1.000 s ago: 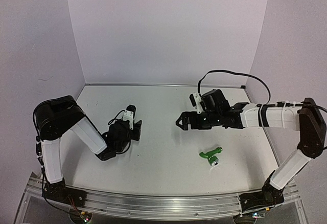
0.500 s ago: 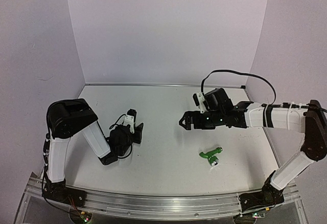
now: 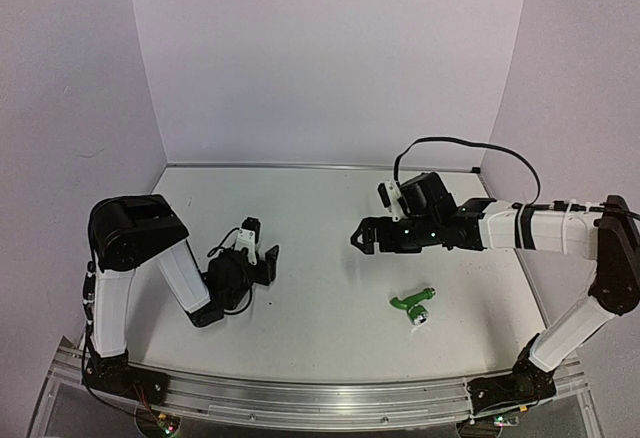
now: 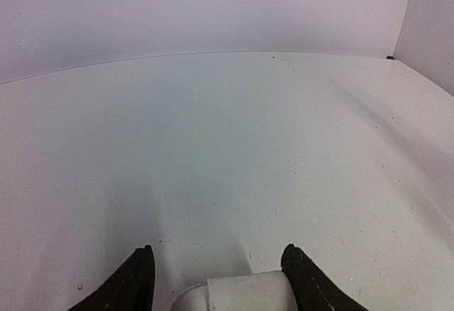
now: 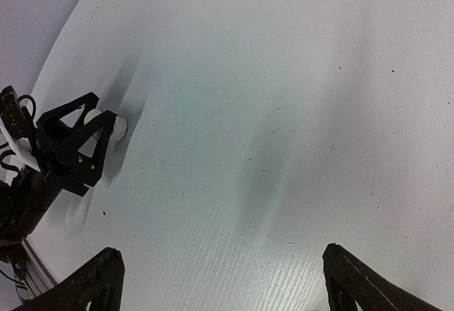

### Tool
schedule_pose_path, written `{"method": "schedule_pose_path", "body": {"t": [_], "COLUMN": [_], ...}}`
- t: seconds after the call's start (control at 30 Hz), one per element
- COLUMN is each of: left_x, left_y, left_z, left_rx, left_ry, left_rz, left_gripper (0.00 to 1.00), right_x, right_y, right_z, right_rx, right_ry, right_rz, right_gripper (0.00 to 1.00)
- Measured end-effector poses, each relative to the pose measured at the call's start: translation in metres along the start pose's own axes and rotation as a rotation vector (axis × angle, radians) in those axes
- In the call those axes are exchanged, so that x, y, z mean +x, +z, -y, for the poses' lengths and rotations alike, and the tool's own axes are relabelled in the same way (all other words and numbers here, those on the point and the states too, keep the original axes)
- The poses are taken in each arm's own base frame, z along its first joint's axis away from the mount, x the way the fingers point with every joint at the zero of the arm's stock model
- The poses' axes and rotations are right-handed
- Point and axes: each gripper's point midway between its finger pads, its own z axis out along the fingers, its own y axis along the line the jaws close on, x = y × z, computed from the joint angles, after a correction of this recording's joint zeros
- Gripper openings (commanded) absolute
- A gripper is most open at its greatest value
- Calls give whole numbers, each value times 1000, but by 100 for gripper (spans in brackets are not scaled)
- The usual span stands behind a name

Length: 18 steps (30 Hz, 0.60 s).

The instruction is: Install the water faucets

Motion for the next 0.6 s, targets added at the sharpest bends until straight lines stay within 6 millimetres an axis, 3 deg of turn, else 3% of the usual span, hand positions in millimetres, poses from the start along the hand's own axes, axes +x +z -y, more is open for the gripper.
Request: {"method": "schedule_pose_path", "body": {"t": [0.1, 0.27, 0.6], "left_x": [-1, -25, -83], "left_y": [-8, -23, -59], "left_z": [-2, 2, 16], "left_rx": [10, 47, 167], "left_ry": [-13, -56, -220], "left_rz": [-6, 30, 1], "left_gripper": [84, 93, 100], "right_x": [0, 2, 18], "right_y": [0, 5, 21], "right_z": [0, 1, 11], "right_rx": [0, 3, 31], "right_ry": [0, 0, -24], "right_rz": [0, -8, -64], "right_gripper": [98, 98, 98]}}
